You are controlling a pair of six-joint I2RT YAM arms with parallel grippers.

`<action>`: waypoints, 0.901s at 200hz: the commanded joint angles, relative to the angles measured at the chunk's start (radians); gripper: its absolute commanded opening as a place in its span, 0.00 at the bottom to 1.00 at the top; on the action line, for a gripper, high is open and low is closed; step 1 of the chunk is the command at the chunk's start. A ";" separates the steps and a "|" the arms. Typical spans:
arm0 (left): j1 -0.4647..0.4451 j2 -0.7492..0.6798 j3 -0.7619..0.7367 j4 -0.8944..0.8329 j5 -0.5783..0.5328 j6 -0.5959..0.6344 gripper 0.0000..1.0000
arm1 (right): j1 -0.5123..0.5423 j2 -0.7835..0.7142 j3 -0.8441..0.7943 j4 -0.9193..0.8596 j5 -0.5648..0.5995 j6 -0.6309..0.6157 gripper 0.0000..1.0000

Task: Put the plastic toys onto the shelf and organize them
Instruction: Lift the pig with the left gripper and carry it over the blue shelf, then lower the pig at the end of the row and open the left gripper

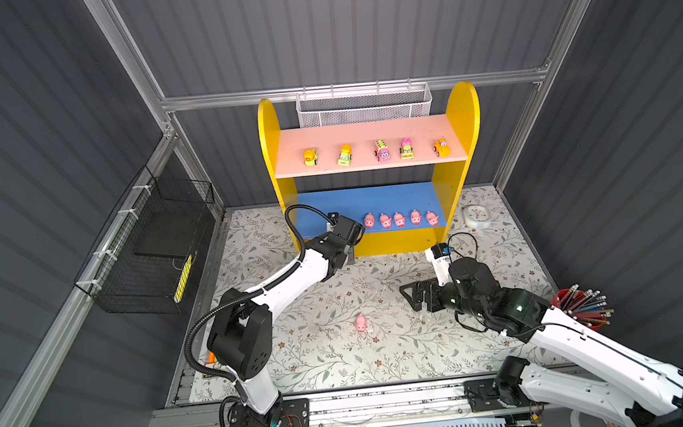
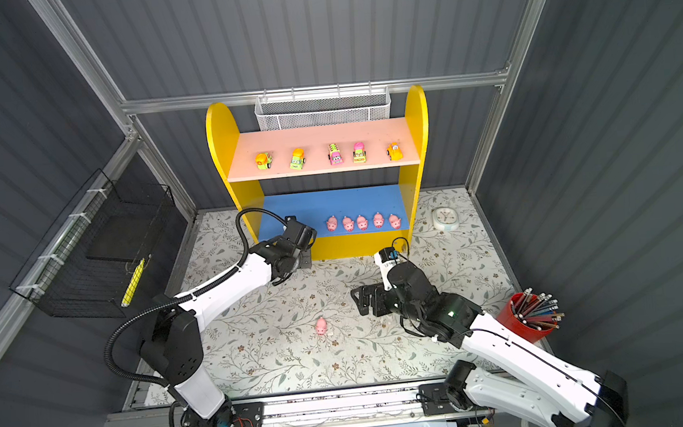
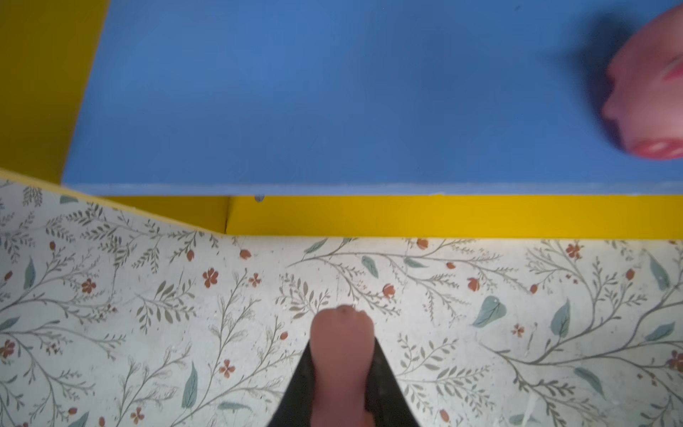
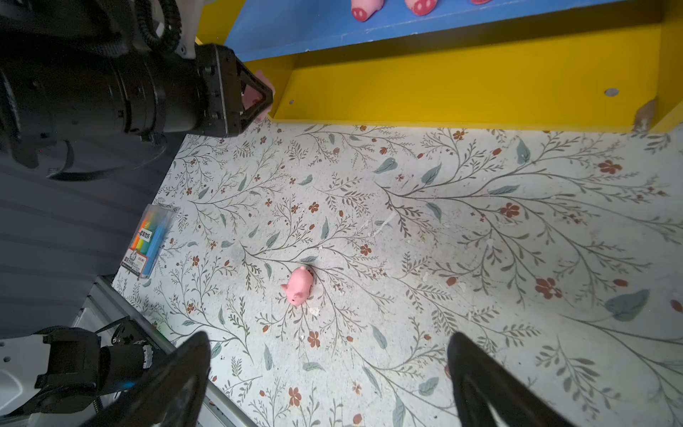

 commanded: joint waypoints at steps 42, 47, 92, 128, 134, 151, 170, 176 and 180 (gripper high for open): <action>0.079 0.073 0.133 0.009 0.029 0.095 0.22 | -0.033 0.005 0.034 -0.019 0.007 -0.021 0.99; 0.088 0.077 0.136 0.011 0.034 0.097 0.22 | -0.037 0.006 0.034 -0.017 0.003 -0.021 0.99; 0.151 0.086 0.147 0.036 0.056 0.123 0.24 | -0.068 0.028 0.037 -0.005 -0.025 -0.031 0.99; 0.170 0.115 0.191 0.036 0.066 0.154 0.24 | -0.094 0.054 0.040 0.012 -0.053 -0.038 0.99; 0.172 0.122 0.202 0.034 0.066 0.159 0.24 | -0.099 0.057 0.040 0.016 -0.058 -0.040 0.99; 0.174 0.144 0.233 0.028 0.068 0.173 0.24 | -0.111 0.062 0.040 0.023 -0.071 -0.045 0.99; 0.181 0.168 0.266 0.022 0.071 0.187 0.24 | -0.127 0.067 0.038 0.027 -0.083 -0.050 0.99; 0.183 0.175 0.278 0.017 0.070 0.188 0.24 | -0.132 0.066 0.037 0.027 -0.089 -0.052 0.99; 0.185 0.183 0.286 0.013 0.070 0.190 0.24 | -0.135 0.066 0.035 0.027 -0.091 -0.053 0.99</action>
